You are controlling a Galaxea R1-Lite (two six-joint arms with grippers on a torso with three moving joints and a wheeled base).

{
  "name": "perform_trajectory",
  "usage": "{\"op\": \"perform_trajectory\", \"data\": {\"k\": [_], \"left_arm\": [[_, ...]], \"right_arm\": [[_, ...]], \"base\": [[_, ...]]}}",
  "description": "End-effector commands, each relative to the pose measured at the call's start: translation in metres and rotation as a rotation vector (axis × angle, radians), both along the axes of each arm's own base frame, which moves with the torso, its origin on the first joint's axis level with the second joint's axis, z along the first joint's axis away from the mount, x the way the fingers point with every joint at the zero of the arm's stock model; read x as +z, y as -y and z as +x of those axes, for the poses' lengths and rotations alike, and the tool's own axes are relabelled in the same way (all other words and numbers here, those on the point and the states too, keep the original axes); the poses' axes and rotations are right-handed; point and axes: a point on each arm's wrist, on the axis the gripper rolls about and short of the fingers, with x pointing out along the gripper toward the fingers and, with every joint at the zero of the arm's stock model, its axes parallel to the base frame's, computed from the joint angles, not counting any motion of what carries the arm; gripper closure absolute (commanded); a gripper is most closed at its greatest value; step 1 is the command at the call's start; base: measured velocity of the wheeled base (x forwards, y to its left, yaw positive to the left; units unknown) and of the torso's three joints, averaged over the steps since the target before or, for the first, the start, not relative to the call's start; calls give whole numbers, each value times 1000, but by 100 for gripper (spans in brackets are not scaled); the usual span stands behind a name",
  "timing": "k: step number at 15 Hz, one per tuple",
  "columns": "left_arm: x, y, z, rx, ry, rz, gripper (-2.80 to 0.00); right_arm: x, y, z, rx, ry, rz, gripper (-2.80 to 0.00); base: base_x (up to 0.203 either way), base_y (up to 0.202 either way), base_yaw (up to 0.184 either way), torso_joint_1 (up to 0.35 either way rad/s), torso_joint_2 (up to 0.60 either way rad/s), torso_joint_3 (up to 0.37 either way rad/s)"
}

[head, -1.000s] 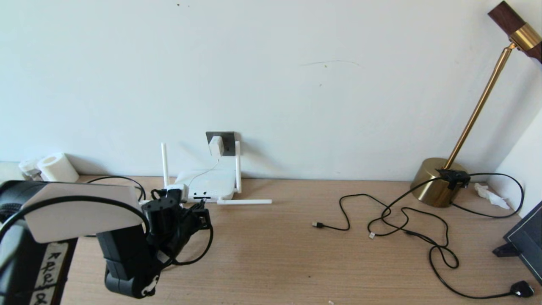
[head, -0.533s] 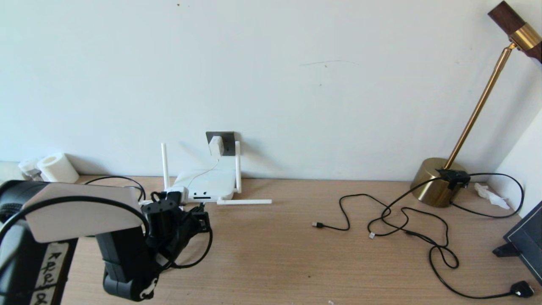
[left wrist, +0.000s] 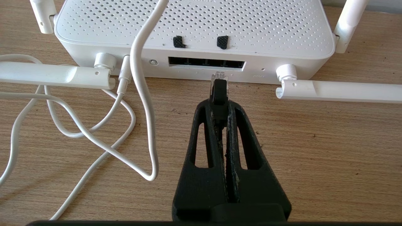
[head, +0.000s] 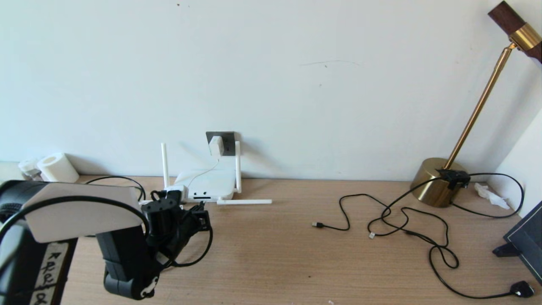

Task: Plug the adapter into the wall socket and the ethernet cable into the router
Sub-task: Align cable and router interface

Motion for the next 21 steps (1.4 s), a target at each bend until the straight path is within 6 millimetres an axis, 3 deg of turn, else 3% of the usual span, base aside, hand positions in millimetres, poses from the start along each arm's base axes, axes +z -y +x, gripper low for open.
{"op": "perform_trajectory", "data": {"k": [1, 21], "left_arm": [[3, 0, 0, 2, 14, -4, 0], [-3, 0, 13, 8, 33, -7, 0]], "right_arm": [[0, 0, 0, 0, 0, 0, 0], [0, 0, 0, 0, 0, 0, 0]], "base": [[0, 0, 0, 0, 0, 0], [0, 0, 0, 0, 0, 0]]}}
